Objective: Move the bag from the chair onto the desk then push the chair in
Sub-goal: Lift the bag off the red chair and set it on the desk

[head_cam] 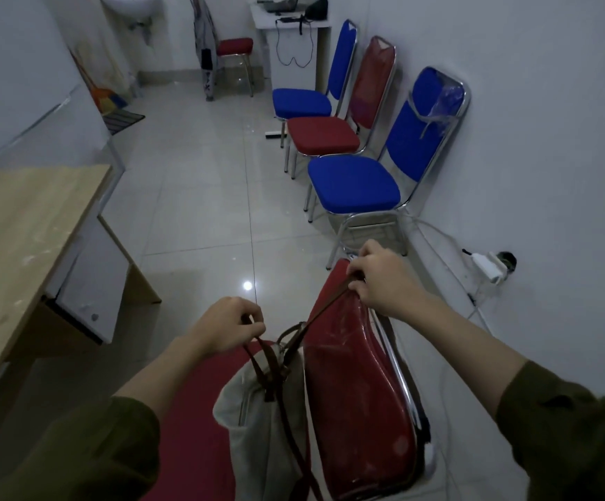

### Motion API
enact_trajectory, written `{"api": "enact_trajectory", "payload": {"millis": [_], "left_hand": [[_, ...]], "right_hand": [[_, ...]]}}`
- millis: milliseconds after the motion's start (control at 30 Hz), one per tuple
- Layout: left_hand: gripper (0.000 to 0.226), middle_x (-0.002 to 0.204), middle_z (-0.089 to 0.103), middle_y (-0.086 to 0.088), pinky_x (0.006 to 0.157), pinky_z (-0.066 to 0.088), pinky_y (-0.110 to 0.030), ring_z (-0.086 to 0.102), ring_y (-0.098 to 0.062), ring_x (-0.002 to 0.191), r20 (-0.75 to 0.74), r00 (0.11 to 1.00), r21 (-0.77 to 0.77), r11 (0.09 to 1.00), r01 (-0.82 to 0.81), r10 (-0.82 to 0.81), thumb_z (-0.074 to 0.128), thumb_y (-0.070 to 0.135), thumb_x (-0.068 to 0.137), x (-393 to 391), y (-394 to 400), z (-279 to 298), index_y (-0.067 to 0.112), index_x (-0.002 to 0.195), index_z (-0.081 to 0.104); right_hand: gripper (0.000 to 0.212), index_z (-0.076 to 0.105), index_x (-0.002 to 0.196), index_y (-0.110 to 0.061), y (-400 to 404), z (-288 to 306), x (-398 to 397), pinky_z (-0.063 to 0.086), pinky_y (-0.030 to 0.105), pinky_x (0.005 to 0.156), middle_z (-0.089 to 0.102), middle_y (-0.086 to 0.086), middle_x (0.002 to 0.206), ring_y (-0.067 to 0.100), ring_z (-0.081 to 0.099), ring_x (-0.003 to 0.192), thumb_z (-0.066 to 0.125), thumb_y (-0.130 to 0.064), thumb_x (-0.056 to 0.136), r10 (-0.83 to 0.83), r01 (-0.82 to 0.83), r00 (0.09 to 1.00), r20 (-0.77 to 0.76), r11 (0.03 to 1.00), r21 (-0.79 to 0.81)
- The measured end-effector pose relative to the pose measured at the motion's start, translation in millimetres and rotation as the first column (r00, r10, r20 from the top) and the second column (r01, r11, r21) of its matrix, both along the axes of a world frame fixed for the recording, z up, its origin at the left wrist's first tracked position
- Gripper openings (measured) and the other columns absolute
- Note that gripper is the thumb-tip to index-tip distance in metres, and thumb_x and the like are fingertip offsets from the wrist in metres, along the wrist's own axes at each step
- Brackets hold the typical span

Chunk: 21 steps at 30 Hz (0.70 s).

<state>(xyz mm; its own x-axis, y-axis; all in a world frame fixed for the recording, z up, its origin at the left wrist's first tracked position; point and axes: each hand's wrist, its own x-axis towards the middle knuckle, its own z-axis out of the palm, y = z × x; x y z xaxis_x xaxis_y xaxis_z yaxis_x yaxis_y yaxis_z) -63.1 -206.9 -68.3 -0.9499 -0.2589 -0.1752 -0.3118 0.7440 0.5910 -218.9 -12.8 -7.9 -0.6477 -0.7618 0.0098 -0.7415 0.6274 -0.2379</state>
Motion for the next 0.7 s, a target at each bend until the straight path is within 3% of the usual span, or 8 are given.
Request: {"api": "enact_trajectory", "payload": {"millis": [67,133,333,400,467,533,600,700], "left_hand": [[0.026,0.067,0.059,-0.005,0.061,0.044,-0.031,0.053,-0.019,0.062,-0.003,1.000,-0.014,1.000,-0.012,0.012,0.049,0.033,0.068,4.7,-9.9,-5.1,0.012,0.062,0.064],[0.027,0.060,0.048,0.000,0.057,0.038,-0.029,0.045,-0.016,0.056,-0.013,1.000,-0.026,1.000,-0.009,0.009,0.050,0.035,0.069,6.7,-10.1,-9.3,0.019,0.047,0.053],[0.046,0.052,0.038,0.005,0.050,0.027,-0.025,0.037,-0.008,0.050,-0.053,0.997,-0.110,0.992,-0.054,0.049,0.060,0.033,0.082,31.3,-26.3,-19.9,0.026,0.043,0.037],[0.045,0.049,0.037,0.007,0.048,0.027,-0.022,0.035,-0.007,0.046,-0.062,0.994,-0.062,0.994,-0.094,0.091,0.061,0.035,0.082,46.4,-32.3,-25.6,0.024,0.044,0.040],[0.043,0.046,0.035,0.006,0.047,0.027,-0.018,0.033,-0.007,0.042,-0.073,0.983,0.093,0.982,-0.163,0.170,0.061,0.037,0.082,57.2,-31.3,-30.1,0.016,0.048,0.045],[0.042,0.048,0.036,0.004,0.049,0.030,-0.020,0.034,-0.007,0.044,-0.072,0.968,0.247,0.945,-0.215,0.239,0.059,0.038,0.083,60.7,-25.4,-31.6,0.012,0.052,0.049],[0.042,0.052,0.040,0.001,0.053,0.032,-0.027,0.038,-0.011,0.050,-0.088,0.961,0.358,0.909,-0.214,0.262,0.057,0.038,0.084,60.7,-18.0,-31.6,0.006,0.058,0.056],[0.029,0.055,0.052,0.007,0.054,0.037,-0.018,0.047,-0.003,0.051,-0.096,0.971,0.484,0.863,-0.146,0.218,0.057,0.029,0.086,61.3,-5.1,-28.9,0.004,0.074,0.067]], "right_hand": [[0.021,0.060,0.107,-0.007,-13.7,0.7,-0.6,0.042,0.038,0.086,0.050,0.012,0.119,0.032,0.046,0.107,0.058,-0.012,0.086,0.046,-0.044,0.998,-0.048,0.998,0.045],[0.017,0.058,0.104,-0.006,-20.1,-0.2,-3.3,0.044,0.040,0.084,0.052,0.012,0.119,0.032,0.045,0.108,0.055,-0.008,0.087,0.086,-0.079,0.992,-0.092,0.993,0.085],[0.019,0.057,0.102,-0.012,-51.4,-15.6,13.5,0.034,0.042,0.090,0.065,0.006,0.108,0.027,0.045,0.110,0.055,-0.025,0.088,0.182,-0.144,0.947,-0.264,0.977,0.155],[0.019,0.052,0.099,-0.014,-62.3,-24.9,35.0,0.030,0.046,0.097,0.065,0.007,0.102,0.028,0.051,0.105,0.051,-0.030,0.089,0.264,-0.228,0.956,-0.129,0.944,0.238],[0.015,0.046,0.094,-0.016,-68.3,-36.6,57.2,0.038,0.040,0.091,0.062,0.009,0.096,0.028,0.057,0.095,0.052,-0.028,0.088,0.276,-0.318,0.936,0.219,0.929,0.191],[0.024,0.048,0.100,-0.014,-70.3,-47.2,78.4,0.041,0.031,0.077,0.058,0.007,0.097,0.023,0.056,0.090,0.061,-0.027,0.084,0.229,-0.325,0.807,0.544,0.942,0.086],[0.038,0.051,0.104,-0.015,-69.6,-59.4,93.1,0.042,0.027,0.072,0.055,0.000,0.094,0.015,0.053,0.085,0.071,-0.028,0.076,0.218,-0.310,0.742,0.634,0.950,0.036],[0.031,0.054,0.088,-0.022,-62.7,-72.3,102.3,0.045,0.027,0.068,0.055,-0.003,0.084,0.015,0.054,0.079,0.078,-0.026,0.069,0.216,-0.249,0.780,0.588,0.968,-0.026]]}}
